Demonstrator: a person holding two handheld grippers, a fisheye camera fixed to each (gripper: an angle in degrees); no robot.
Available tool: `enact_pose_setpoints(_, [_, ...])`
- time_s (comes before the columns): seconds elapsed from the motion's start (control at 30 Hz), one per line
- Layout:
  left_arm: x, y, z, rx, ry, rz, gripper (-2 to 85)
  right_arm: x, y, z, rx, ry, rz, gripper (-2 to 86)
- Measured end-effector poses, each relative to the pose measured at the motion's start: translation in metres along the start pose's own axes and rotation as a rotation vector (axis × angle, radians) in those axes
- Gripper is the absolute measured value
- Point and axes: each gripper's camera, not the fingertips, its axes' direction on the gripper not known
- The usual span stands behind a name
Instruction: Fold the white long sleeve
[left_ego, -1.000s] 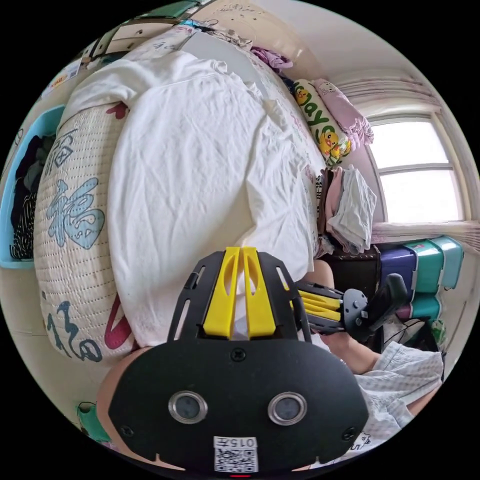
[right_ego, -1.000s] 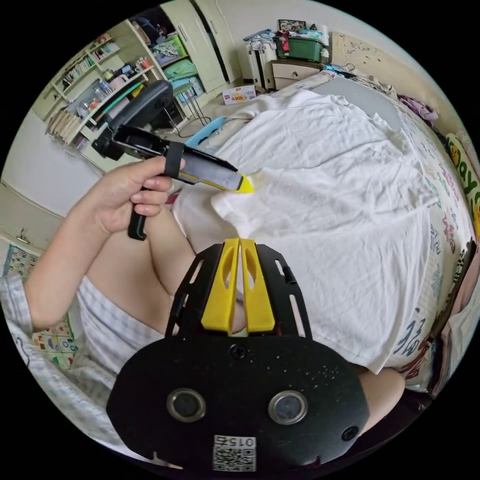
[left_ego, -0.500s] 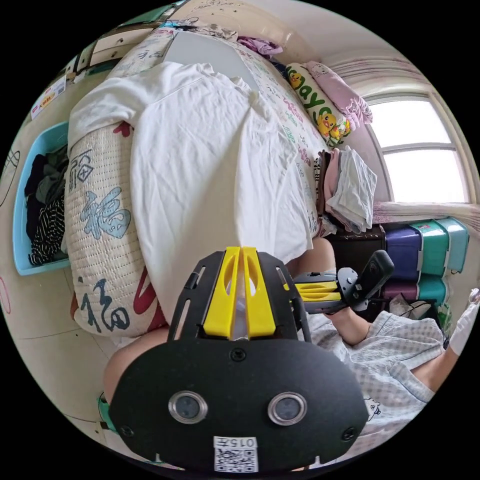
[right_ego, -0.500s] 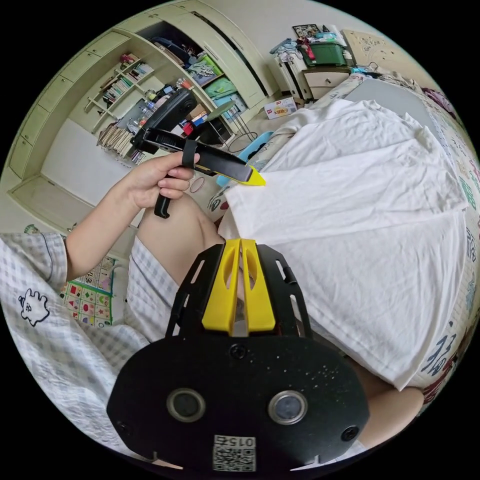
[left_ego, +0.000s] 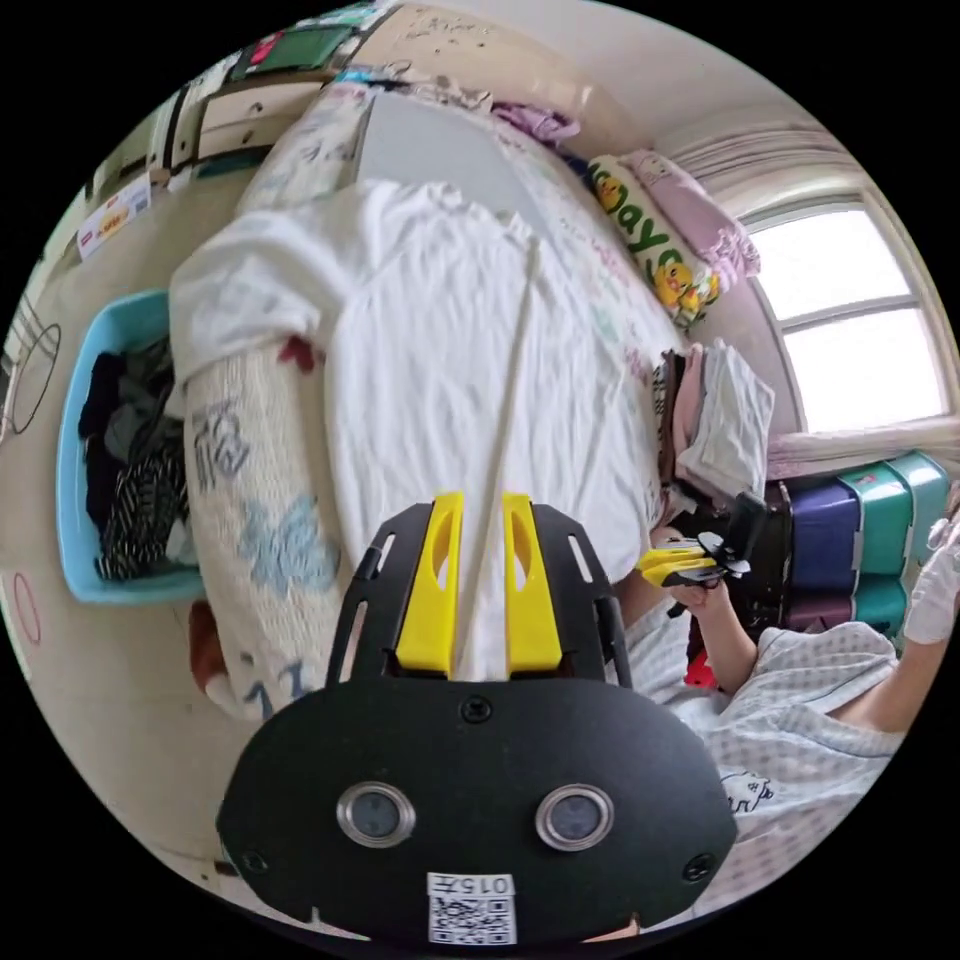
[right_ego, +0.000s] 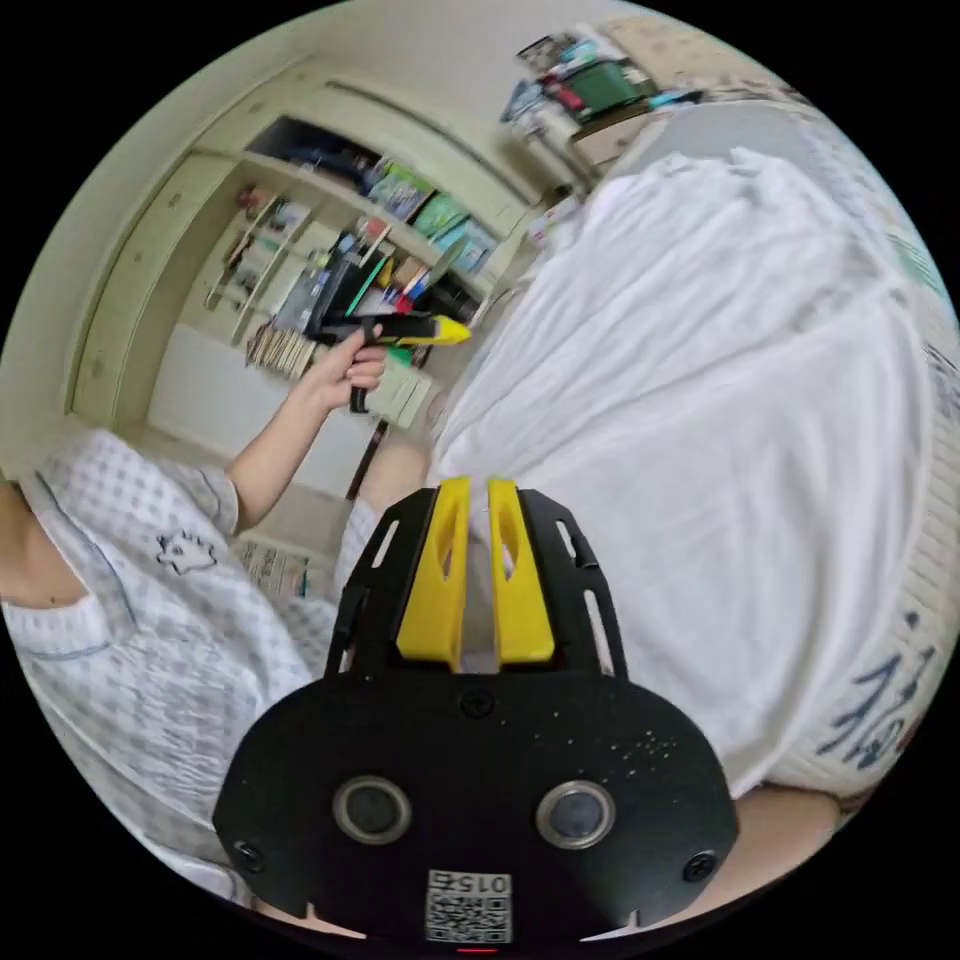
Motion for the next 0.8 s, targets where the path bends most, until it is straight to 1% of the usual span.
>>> enact_pose_setpoints(0.03, [0.01, -0.036, 0.009, 0.041, 0.035, 0.046, 7.6, 0.032, -0.004, -0.026, 0.093, 0.014, 0.082, 9.3])
enact_pose_setpoints(0.07, [0.02, -0.072, 0.023, 0.06, 0.057, 0.078, 8.6, 0.046, -0.005, -0.037, 0.14, 0.013, 0.113, 10.5])
enact_pose_setpoints(0.1, [0.025, -0.091, 0.032, 0.064, 0.064, 0.092, 9.1, 0.069, -0.005, -0.056, 0.238, 0.01, 0.164, 10.7])
enact_pose_setpoints(0.13, [0.034, -0.127, 0.053, 0.067, 0.088, 0.111, 10.3, 0.089, -0.005, -0.068, 0.322, 0.02, 0.211, 10.8])
enact_pose_setpoints(0.17, [0.039, -0.161, 0.076, 0.068, 0.116, 0.089, 11.1, 0.098, -0.006, -0.072, 0.351, 0.023, 0.234, 10.9])
enact_pose_setpoints(0.2, [0.04, -0.177, 0.088, 0.068, 0.136, 0.071, 11.3, 0.114, -0.007, -0.073, 0.389, 0.022, 0.278, 10.9])
enact_pose_setpoints(0.27, [0.039, -0.233, 0.136, 0.045, 0.189, -0.007, 11.7, 0.137, -0.013, -0.065, 0.391, 0.021, 0.332, 11.1])
enact_pose_setpoints(0.37, [0.037, -0.275, 0.183, 0.017, 0.158, -0.096, 11.8, 0.17, -0.022, -0.04, 0.34, 0.004, 0.407, 11.5])
enact_pose_setpoints(0.43, [0.04, -0.289, 0.203, 0.019, 0.151, -0.099, 11.7, 0.184, -0.024, -0.024, 0.326, -0.028, 0.432, 11.3])
enact_pose_setpoints(0.5, [0.044, -0.299, 0.219, -0.007, 0.071, -0.084, 10.7, 0.188, -0.024, -0.017, 0.336, -0.037, 0.436, 10.6])
enact_pose_setpoints(0.57, [0.048, -0.307, 0.226, -0.004, 0.034, -0.045, 6.8, 0.191, -0.023, -0.015, 0.359, -0.024, 0.459, 8.7])
enact_pose_setpoints(0.63, [0.049, -0.31, 0.23, -0.018, 0.025, -0.035, 4.5, 0.193, -0.018, -0.017, 0.39, 0.024, 0.488, 4.6])
enact_pose_setpoints(0.7, [0.051, -0.31, 0.231, -0.01, 0.007, -0.004, 2.0, 0.191, -0.017, -0.017, 0.39, 0.042, 0.488, 2.6])
enact_pose_setpoints(0.8, [0.058, -0.309, 0.229, 0.017, -0.015, 0.05, 0.4, 0.182, -0.018, -0.026, 0.407, 0.101, 0.478, 1.0])
